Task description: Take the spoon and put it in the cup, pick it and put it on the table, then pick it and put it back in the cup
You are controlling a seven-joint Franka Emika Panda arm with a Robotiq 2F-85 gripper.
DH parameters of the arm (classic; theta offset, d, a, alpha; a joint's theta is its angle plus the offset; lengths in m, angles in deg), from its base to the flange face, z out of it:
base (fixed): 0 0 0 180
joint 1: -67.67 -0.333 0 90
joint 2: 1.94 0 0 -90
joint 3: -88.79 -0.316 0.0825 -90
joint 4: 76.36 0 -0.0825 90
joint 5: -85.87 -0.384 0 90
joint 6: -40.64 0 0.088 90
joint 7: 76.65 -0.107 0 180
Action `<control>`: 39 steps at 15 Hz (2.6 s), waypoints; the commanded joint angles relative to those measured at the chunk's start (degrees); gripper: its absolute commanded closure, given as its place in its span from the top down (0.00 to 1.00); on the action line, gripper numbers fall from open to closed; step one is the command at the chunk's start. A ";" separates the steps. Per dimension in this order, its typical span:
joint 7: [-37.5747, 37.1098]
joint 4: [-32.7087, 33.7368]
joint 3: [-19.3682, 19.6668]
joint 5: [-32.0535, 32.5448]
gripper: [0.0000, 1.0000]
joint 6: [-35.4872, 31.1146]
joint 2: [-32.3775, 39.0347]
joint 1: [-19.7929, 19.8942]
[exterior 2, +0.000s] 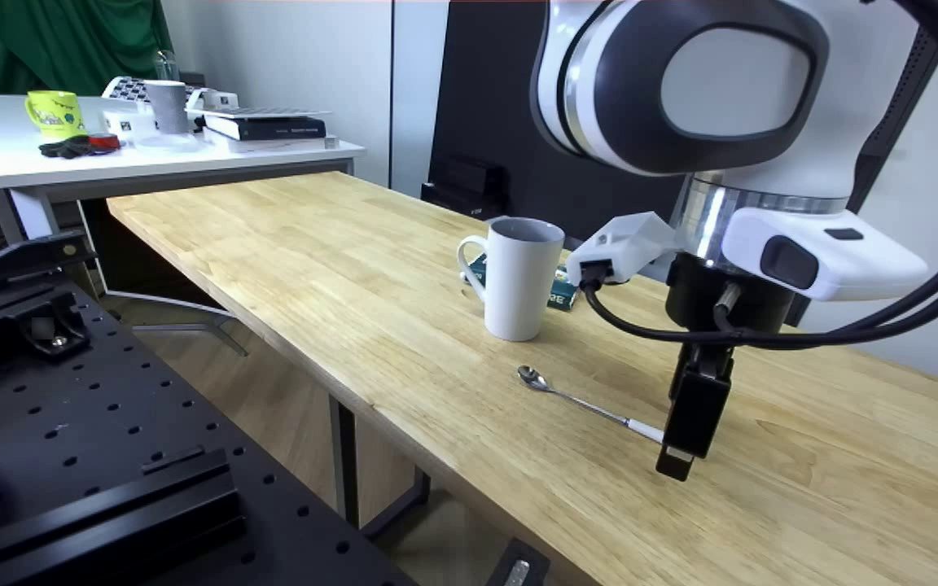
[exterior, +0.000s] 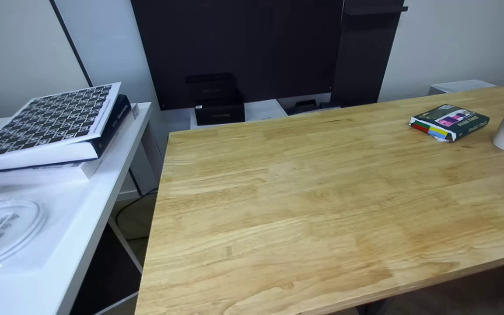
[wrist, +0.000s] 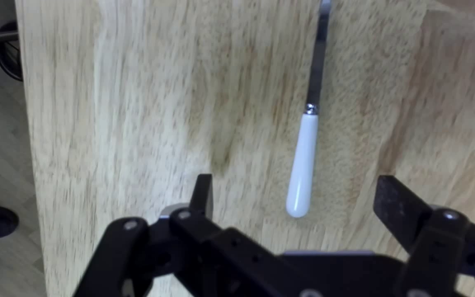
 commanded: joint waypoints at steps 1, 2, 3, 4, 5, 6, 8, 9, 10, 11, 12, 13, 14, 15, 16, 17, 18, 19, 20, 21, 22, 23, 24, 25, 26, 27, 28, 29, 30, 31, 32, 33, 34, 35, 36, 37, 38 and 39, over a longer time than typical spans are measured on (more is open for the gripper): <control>1.98 0.54 -1.24 -2.50 0.75 -1.20 0.97 0.98; 2.01 0.56 -1.16 -2.51 0.75 -1.22 1.09 0.86; 2.06 0.59 -1.20 -2.67 0.69 -1.23 1.12 0.85; 2.11 0.60 -1.21 -2.86 0.60 -1.14 1.10 0.84; 2.19 0.61 -1.25 -3.01 0.53 -1.00 1.03 0.87; 2.23 0.60 -1.26 -3.08 0.45 -0.93 0.91 0.87; 2.10 0.72 -1.13 -3.17 0.33 -1.06 0.78 0.60; 1.86 0.92 -0.93 -3.16 0.25 -1.00 0.82 0.33; 1.35 1.20 -0.36 -3.00 0.19 -0.83 0.94 -0.27; 0.80 1.56 0.21 -2.87 0.13 -0.56 1.02 -0.81; 0.37 1.96 0.51 -2.95 0.05 0.01 0.85 -0.99; -0.19 2.39 1.01 -3.02 0.01 0.68 0.54 -1.25; -0.53 2.81 1.25 -3.16 0.00 1.30 0.24 -1.25; -1.30 3.44 2.04 -3.20 0.04 2.41 -0.08 -1.67; -2.02 4.10 2.93 -3.21 0.04 3.31 -0.44 -2.20; -2.60 4.64 3.73 -2.96 0.04 3.80 -0.79 -2.77; -4.07 4.99 5.95 -1.83 0.04 4.75 -1.51 -4.95; -4.97 5.50 7.03 -1.28 0.04 5.53 -2.22 -5.94; -6.35 5.56 8.92 -0.22 0.04 5.98 -3.33 -8.18; -7.70 5.69 10.76 1.05 0.04 6.13 -4.02 -10.39; -9.04 5.57 12.39 2.41 0.04 5.74 -5.11 -12.70; -10.73 5.19 14.62 4.60 0.04 4.72 -6.20 -15.76; -12.84 4.86 17.40 7.47 0.04 3.40 -7.08 -19.47; -14.93 4.97 19.79 10.18 0.04 2.82 -7.76 -22.55; -16.99 5.23 22.11 12.80 0.04 2.34 -8.57 -25.64; -19.08 5.62 24.70 15.33 0.04 1.63 -9.17 -29.14; -20.86 6.11 27.26 17.68 0.04 1.47 -9.58 -32.45; -22.76 6.69 29.97 19.98 0.04 1.34 -9.89 -36.07; -24.47 7.18 32.44 21.95 0.04 0.95 -10.00 -39.30; -26.04 7.85 34.96 23.84 0.04 0.88 -9.91 -42.60; -26.97 8.52 38.45 24.42 0.04 1.17 -9.34 -47.14; -28.17 9.07 40.90 25.58 0.04 1.25 -8.87 -50.30; -29.17 9.48 43.78 26.52 0.04 1.46 -8.26 -53.91; -30.04 9.75 46.72 27.48 0.04 1.60 -7.60 -57.52; -30.63 9.74 49.44 28.27 0.04 2.25 -7.26 -60.93; -31.44 9.43 52.52 29.01 0.04 1.97 -6.40 -64.45; -31.82 8.83 55.36 29.48 0.04 2.38 -5.79 -67.78; -32.42 7.75 58.49 29.99 0.04 1.96 -4.71 -71.23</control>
